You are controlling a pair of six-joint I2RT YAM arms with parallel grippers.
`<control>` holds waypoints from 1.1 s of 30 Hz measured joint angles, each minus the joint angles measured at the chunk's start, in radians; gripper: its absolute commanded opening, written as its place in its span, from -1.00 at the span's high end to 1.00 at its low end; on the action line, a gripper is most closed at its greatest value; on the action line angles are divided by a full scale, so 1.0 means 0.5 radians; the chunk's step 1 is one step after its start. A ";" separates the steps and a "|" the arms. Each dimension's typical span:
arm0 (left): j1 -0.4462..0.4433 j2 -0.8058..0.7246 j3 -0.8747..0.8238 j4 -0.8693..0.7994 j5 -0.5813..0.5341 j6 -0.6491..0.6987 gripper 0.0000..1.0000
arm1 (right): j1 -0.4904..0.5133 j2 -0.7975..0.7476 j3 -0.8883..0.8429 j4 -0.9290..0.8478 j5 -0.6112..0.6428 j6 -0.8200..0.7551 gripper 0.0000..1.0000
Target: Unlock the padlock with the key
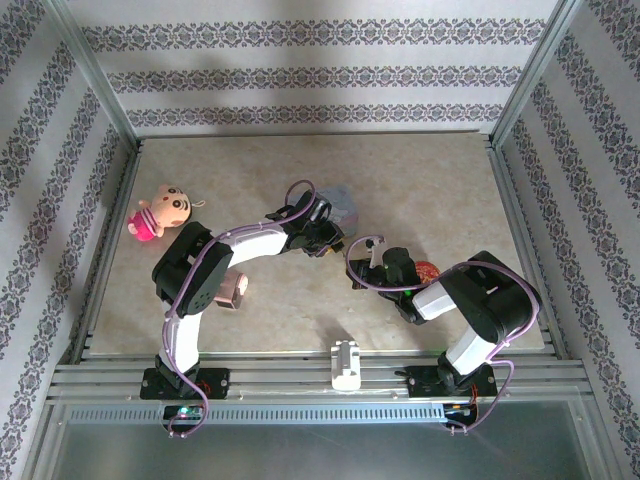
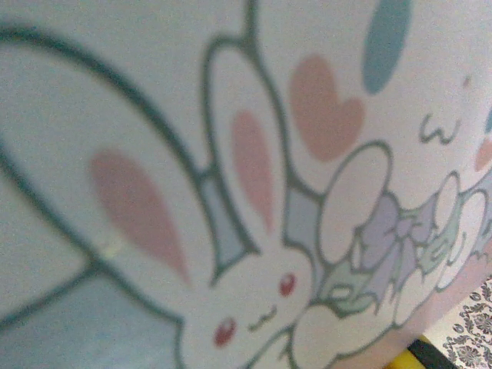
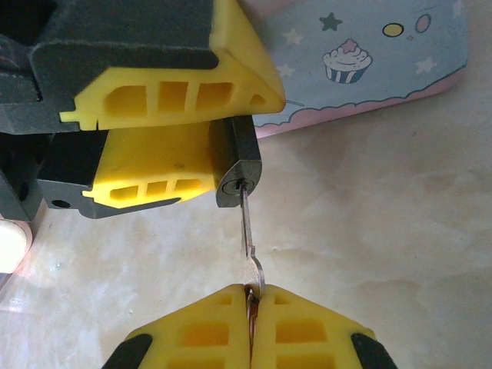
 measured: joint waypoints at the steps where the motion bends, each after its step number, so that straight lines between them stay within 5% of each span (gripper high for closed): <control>1: 0.000 0.000 0.001 0.000 0.000 -0.001 0.83 | 0.000 0.000 0.000 0.001 0.001 0.000 1.00; 33: 0.000 0.002 0.003 0.000 0.002 -0.002 0.83 | 0.000 0.000 -0.009 0.053 0.002 0.003 1.00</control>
